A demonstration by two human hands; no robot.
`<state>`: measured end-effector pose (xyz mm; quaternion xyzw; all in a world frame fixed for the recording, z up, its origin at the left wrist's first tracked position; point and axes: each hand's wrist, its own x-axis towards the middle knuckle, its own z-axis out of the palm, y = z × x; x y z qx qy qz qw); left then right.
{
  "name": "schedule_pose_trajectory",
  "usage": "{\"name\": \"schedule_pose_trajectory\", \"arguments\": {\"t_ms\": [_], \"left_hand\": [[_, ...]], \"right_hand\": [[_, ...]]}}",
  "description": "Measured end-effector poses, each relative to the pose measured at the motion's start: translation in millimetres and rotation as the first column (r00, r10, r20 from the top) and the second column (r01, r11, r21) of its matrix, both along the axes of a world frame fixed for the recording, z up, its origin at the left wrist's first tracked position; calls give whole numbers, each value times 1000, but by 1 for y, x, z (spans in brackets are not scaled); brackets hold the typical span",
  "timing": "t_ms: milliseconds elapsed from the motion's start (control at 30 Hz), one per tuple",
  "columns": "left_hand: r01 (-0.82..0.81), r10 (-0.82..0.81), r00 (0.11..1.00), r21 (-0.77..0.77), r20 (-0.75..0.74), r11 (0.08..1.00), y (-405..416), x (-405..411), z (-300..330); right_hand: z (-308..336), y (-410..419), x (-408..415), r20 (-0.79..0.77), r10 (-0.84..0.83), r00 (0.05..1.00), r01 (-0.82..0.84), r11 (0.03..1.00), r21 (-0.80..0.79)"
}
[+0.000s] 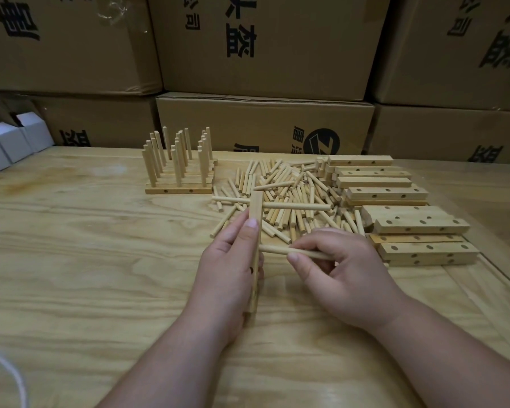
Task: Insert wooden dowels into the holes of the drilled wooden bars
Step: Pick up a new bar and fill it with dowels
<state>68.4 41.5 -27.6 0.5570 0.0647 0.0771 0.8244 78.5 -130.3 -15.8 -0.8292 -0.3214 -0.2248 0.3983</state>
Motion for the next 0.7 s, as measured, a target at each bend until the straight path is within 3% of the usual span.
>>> {"name": "schedule_pose_trajectory", "arguments": {"t_ms": [400,700], "left_hand": [[15,-17,1000,59,24,998,1,-1,-1],[49,-55,998,141,39,989,1,-2,-3]], "right_hand": [[6,3,-5,34,-23,999,25,998,-62],[12,-5,-3,-73,-15,997,6,993,-120]]}}
